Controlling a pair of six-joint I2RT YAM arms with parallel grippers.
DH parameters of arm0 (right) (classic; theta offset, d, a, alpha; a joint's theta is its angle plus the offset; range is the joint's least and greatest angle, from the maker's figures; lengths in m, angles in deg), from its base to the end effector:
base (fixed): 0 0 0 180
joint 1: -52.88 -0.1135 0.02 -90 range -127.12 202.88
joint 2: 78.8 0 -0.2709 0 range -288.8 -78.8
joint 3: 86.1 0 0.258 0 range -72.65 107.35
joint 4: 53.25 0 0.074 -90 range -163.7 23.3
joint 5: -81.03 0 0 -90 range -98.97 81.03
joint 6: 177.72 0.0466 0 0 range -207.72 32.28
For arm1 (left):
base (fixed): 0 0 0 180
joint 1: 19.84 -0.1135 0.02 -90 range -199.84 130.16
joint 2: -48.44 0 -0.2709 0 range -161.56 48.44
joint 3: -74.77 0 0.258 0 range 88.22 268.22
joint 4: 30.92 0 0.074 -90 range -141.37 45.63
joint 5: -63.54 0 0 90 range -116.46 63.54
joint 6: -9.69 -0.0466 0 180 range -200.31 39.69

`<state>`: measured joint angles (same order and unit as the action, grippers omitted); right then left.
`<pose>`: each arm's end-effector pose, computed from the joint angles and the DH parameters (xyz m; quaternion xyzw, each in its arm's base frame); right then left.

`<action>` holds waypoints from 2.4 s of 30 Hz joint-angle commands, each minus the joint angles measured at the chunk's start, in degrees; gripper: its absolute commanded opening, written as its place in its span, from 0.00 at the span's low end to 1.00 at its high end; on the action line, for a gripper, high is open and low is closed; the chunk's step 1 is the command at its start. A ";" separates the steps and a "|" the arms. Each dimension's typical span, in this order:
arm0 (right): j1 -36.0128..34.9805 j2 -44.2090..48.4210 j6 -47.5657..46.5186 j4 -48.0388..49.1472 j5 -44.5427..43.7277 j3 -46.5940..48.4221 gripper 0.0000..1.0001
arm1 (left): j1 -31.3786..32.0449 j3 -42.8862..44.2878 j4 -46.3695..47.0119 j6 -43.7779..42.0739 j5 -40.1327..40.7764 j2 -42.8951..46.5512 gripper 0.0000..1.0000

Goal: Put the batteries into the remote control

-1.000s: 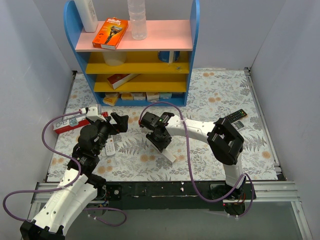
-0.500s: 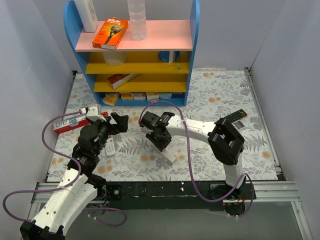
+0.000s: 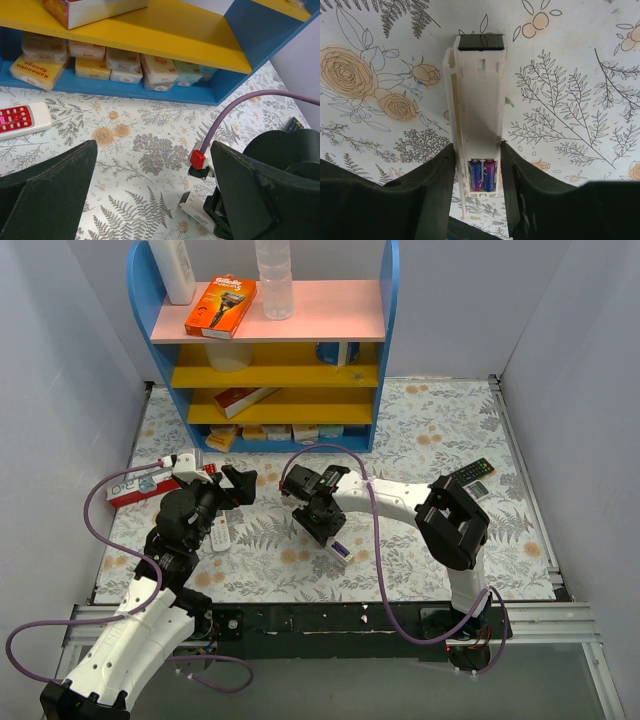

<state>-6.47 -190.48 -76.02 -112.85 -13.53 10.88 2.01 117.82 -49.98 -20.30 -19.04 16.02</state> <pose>0.2082 0.3441 0.1838 -0.3949 0.9077 0.0472 0.1340 0.1543 -0.0554 0.2887 -0.2869 0.7003 -0.3900 0.5246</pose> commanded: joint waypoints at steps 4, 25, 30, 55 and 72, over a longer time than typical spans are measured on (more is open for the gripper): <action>0.20 3.57 -0.10 0.45 -0.98 -0.38 0.49 | -0.23 -0.07 -0.11 -0.42 -0.65 0.17 0.98; -5.06 7.09 -1.69 7.56 -0.72 -4.16 0.45 | -0.22 -0.07 -0.19 -0.33 -1.09 -0.09 0.98; -7.18 4.98 -0.81 9.76 -0.98 -4.87 0.46 | -0.23 -0.07 -0.28 -0.24 -0.92 0.17 0.98; -8.59 -2.06 0.51 9.76 -5.55 -5.21 0.08 | -0.31 -0.16 -0.46 -0.07 -0.65 0.70 0.98; -7.97 7.44 -1.95 14.77 -0.81 -6.71 0.01 | -0.23 -3.76 -0.81 12.83 -5.74 2.46 0.98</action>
<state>-14.82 -186.67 -77.05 -100.96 -16.17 5.18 2.01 116.08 -50.35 -12.94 -21.66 19.03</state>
